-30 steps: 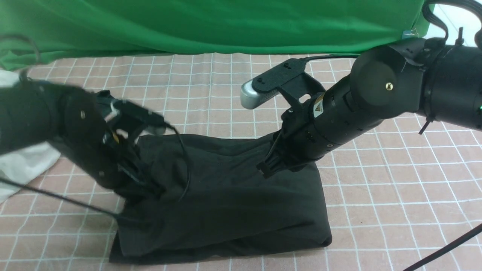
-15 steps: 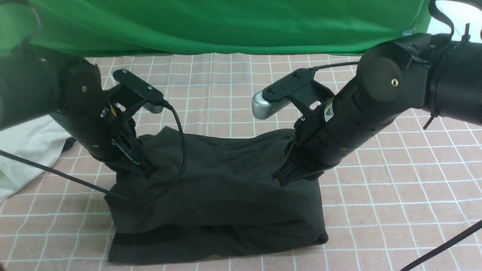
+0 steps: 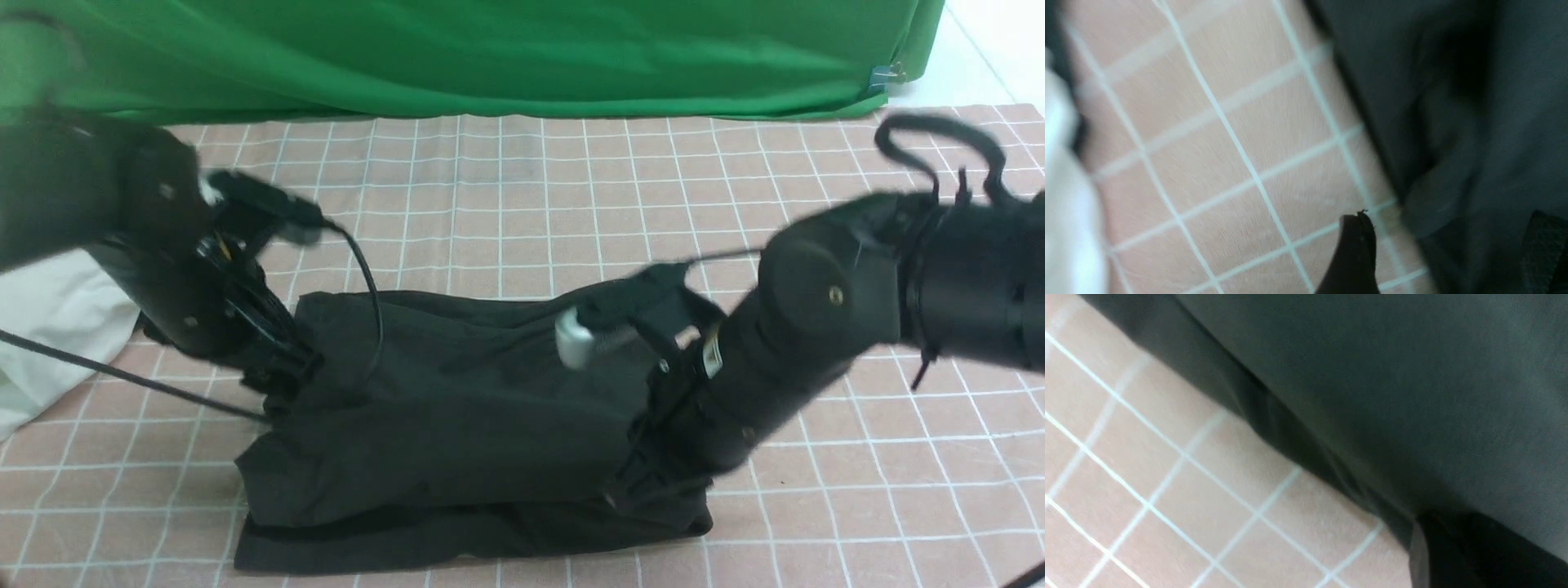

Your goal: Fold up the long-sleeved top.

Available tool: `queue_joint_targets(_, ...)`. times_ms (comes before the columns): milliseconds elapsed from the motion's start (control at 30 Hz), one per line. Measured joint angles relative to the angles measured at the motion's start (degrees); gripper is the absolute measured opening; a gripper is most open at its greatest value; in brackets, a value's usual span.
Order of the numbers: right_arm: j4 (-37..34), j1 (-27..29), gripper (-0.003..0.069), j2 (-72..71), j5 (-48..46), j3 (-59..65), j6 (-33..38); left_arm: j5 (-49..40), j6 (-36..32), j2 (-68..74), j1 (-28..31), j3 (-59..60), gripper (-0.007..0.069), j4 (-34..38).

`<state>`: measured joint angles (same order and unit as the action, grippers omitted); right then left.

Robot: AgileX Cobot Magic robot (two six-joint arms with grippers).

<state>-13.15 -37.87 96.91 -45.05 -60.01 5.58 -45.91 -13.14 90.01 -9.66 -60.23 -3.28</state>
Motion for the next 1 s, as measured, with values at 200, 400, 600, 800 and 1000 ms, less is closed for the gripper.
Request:
queue_joint_targets(200, -0.21, 0.00, 0.0136, 0.58, 2.88, 5.79, 0.00, 3.33, -9.32, -8.87, -6.53, -0.14, 0.0200, 10.05)
queue_joint_targets(400, -0.15, 0.00, 0.0136, -0.13, 0.32, 6.62, 0.00, 6.11, -14.80, -6.53, -13.65, -0.14, 0.0024, 19.92)
queue_joint_targets(600, 0.20, 0.89, 0.0136, -8.11, 2.26, 4.26, -1.99, 10.48, -15.24, 2.04, -14.72, -0.07, 0.0018, 20.91)
queue_joint_targets(800, -0.03, 1.17, 0.0087, -7.57, 15.82, 4.06, -3.88, 7.31, -15.52, 10.23, -14.78, -0.04, 0.0018, 21.28)
queue_joint_targets(1000, 0.01, 1.88, 0.0027, -0.84, 16.59, 4.06, -4.22, 4.55, -15.40, 13.58, -14.78, -0.09, 0.0018, 21.27)
